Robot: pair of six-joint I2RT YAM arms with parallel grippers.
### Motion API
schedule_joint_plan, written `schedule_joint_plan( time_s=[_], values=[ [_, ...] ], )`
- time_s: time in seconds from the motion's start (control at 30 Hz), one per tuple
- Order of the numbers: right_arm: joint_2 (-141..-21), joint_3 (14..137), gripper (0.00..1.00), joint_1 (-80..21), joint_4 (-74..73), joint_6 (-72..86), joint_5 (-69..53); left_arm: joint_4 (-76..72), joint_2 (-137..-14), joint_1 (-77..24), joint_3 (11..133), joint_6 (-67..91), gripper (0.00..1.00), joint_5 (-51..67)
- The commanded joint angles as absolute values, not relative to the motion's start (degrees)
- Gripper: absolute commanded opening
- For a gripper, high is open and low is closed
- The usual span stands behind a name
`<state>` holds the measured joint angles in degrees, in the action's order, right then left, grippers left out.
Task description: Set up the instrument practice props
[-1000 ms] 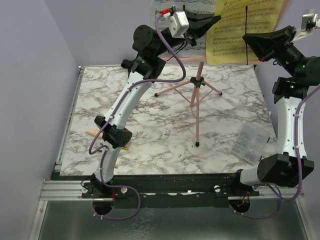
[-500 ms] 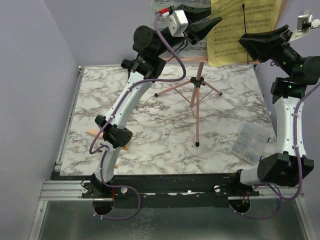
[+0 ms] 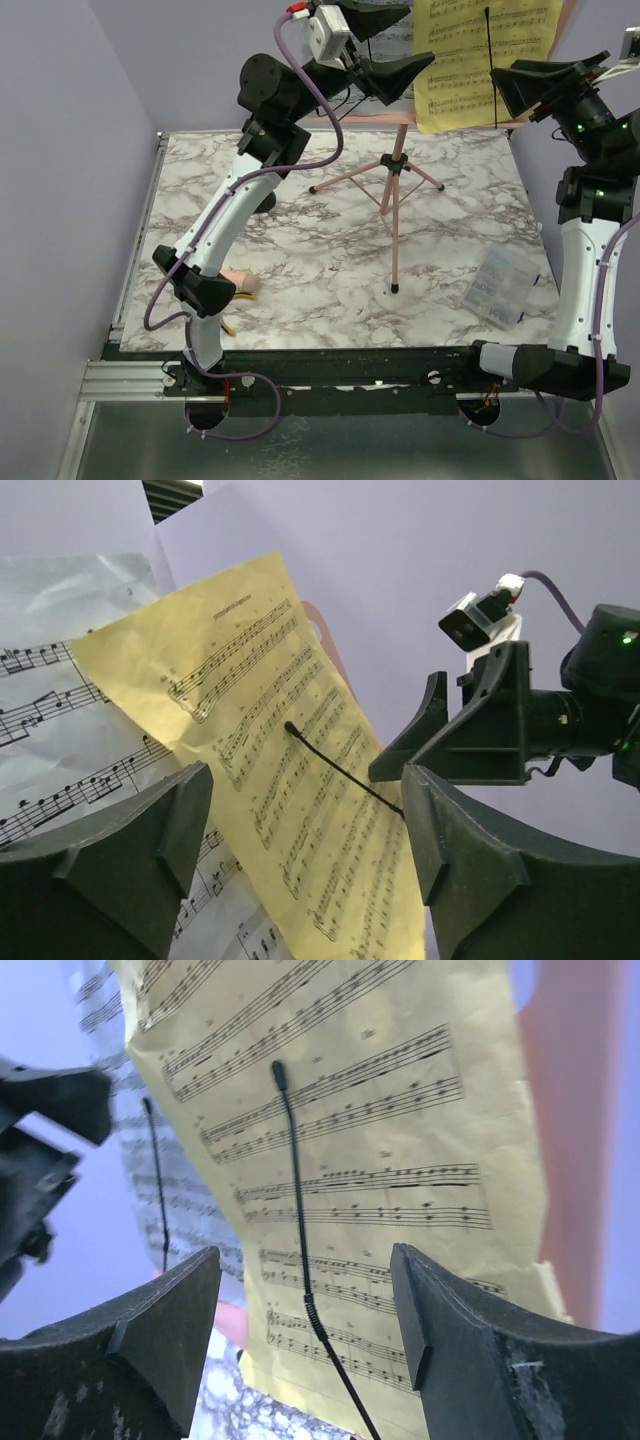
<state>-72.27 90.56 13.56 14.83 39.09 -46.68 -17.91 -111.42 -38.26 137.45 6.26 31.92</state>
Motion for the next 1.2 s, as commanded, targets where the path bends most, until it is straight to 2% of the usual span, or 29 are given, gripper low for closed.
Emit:
schedule_joint_plan(
  time_s=[0.0,0.3,0.53,0.67,0.73,0.83,1.0,1.1,1.17],
  values=[
    [-69.9,95.5,0.75,13.4,-6.4,29.1,-33.7,-19.1,-103.0,-38.2,130.4,13.7,0.85,29.0],
    [-70.0,98.7,0.77,13.6,-20.0,20.5,-20.4,-18.5,-93.8,-38.2,114.8,29.3,0.89,30.2],
    [-71.1,98.5,0.77,14.2,-20.9,17.1,-20.2,-18.7,-87.8,-38.1,102.2,40.7,0.88,31.5],
    [-72.2,98.5,0.77,14.4,-20.0,16.6,-22.3,-18.8,-84.9,-38.1,94.1,44.5,0.84,29.3],
    [-73.1,99.3,0.73,14.5,-20.6,16.3,-23.0,-19.2,-84.3,-38.5,90.8,45.5,0.82,27.8],
    [-72.6,98.3,0.62,14.5,-19.4,16.3,-23.2,-19.6,-83.8,-39.4,86.5,45.8,0.77,23.7],
    [-71.0,96.2,0.43,14.5,-18.4,16.3,-21.7,-20.0,-85.0,-40.4,84.5,44.5,0.76,20.0],
    [-70.1,94.6,0.42,14.5,-17.0,16.7,-21.5,-20.0,-86.5,-40.9,85.1,44.3,0.76,19.8],
    [-70.1,94.4,0.48,14.5,-16.6,16.9,-22.2,-20.1,-87.3,-41.0,85.7,44.3,0.76,20.2]
  ],
)
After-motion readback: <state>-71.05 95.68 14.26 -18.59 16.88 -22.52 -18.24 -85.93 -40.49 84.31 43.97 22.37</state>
